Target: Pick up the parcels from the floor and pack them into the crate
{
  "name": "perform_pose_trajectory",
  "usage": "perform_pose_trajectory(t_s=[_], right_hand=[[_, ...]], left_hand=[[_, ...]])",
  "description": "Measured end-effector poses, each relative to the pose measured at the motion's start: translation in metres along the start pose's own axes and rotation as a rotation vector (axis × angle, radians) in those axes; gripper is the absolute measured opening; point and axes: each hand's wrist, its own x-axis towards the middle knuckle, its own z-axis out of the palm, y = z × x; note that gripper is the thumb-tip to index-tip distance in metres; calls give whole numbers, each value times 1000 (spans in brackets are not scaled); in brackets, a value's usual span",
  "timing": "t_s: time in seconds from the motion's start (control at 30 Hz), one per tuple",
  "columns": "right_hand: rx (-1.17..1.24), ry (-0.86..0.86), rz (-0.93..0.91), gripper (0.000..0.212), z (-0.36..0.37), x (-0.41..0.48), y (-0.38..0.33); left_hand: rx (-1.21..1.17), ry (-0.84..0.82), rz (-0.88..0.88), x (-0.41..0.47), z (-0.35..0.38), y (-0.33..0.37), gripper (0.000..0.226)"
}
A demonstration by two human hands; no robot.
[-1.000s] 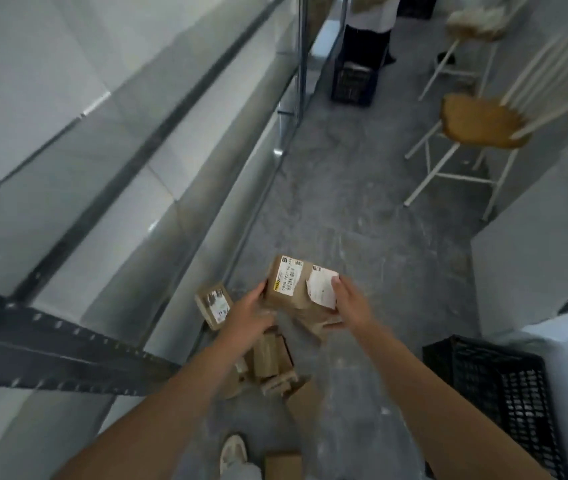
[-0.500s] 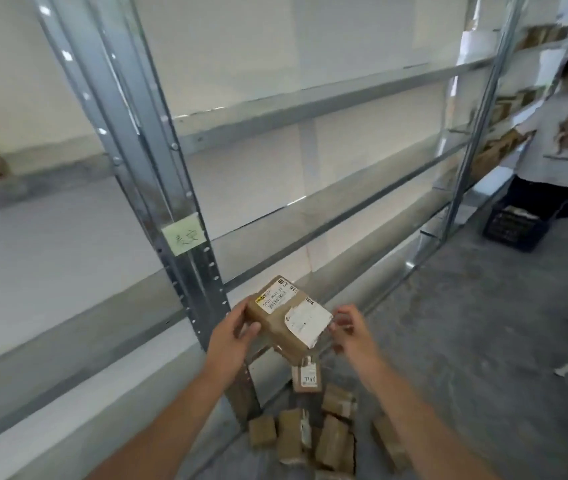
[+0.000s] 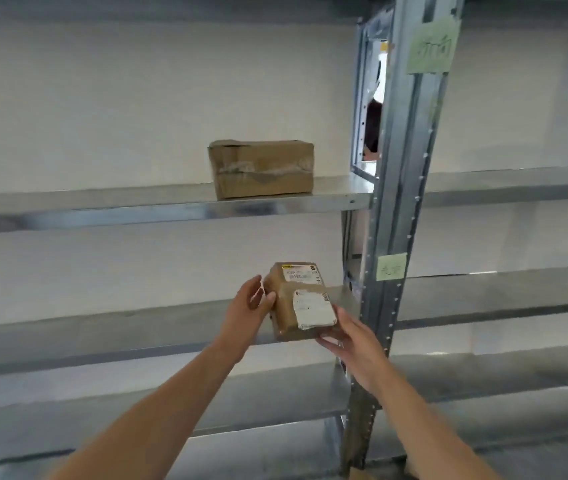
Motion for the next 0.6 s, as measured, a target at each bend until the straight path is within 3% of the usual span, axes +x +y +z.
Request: perform_pose_trajectory(t_s=[0.17, 0.37, 0.6], right_hand=[[-85, -87, 45, 30, 138, 22, 38], [-435, -301, 80, 38, 320, 37, 121], [-581, -556, 192, 35, 490, 31, 238]], left_hand=[[9, 90, 36, -12, -122, 4, 25], [89, 249, -55, -61, -311, -47, 28], [67, 477, -254, -143, -486, -106, 31]])
